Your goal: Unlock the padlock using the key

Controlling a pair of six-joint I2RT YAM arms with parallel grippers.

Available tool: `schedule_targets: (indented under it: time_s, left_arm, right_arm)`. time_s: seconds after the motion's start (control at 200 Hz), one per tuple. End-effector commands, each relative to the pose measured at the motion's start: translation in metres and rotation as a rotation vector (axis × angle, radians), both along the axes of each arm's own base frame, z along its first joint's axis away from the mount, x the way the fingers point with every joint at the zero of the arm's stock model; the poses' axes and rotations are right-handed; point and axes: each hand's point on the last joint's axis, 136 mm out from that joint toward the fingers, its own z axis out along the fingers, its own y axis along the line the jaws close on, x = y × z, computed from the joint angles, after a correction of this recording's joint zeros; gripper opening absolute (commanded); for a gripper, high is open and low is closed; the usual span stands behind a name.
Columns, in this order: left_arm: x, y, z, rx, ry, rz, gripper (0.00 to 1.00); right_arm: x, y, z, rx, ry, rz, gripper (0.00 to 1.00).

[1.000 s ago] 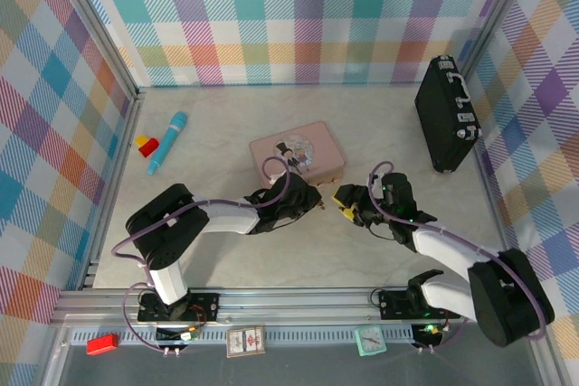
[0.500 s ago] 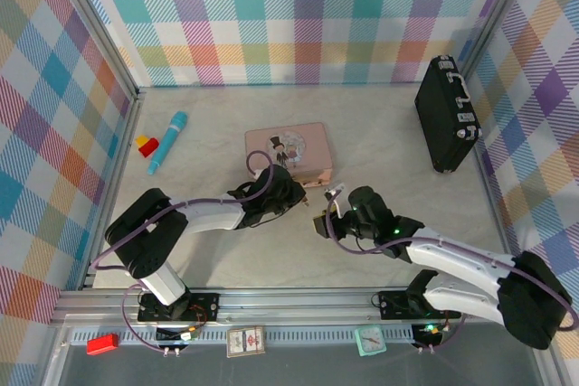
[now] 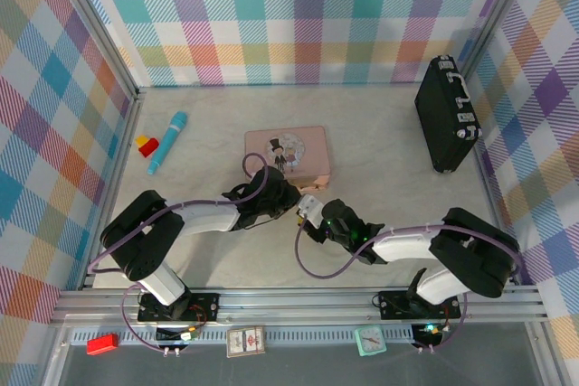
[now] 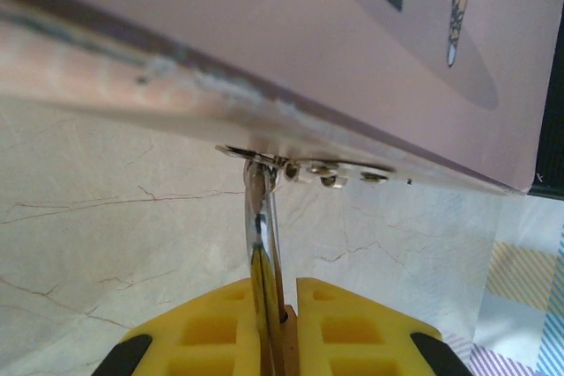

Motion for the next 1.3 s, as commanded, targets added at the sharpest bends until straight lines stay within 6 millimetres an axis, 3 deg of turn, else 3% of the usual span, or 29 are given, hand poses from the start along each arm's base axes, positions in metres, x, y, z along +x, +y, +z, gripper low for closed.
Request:
schedule_targets:
  time_s: [0.0,0.535,0.885,1.005,1.145,1.295]
  left_arm:
    - [0.008,-0.012,0.041,-0.116,-0.095,-0.021,0.0]
    - [0.005,-0.014,0.039,-0.144,-0.088,-0.03,0.0]
    - [0.005,-0.015,0.039,-0.153,-0.085,-0.032,0.0]
    - [0.005,-0.015,0.039,-0.152,-0.085,-0.032,0.0]
    - [0.005,-0.018,0.041,-0.157,-0.091,-0.047,0.0]
    - [0.006,-0.021,0.041,-0.161,-0.096,-0.053,0.0]
  right_arm:
    - [0.014,0.007,0.021,0.028,-0.148,-0.013,0.34]
    - [0.022,0.014,0.011,0.009,-0.158,-0.049,0.16]
    - [0.022,0.021,0.018,0.113,-0.1,-0.075,0.07]
    - [0.012,0.027,0.021,0.196,0.034,-0.024,0.02]
    - [0.014,0.007,0.029,0.462,0.418,-0.118,0.0]
    - [0.0,0.005,0.026,0.541,0.587,-0.159,0.0]
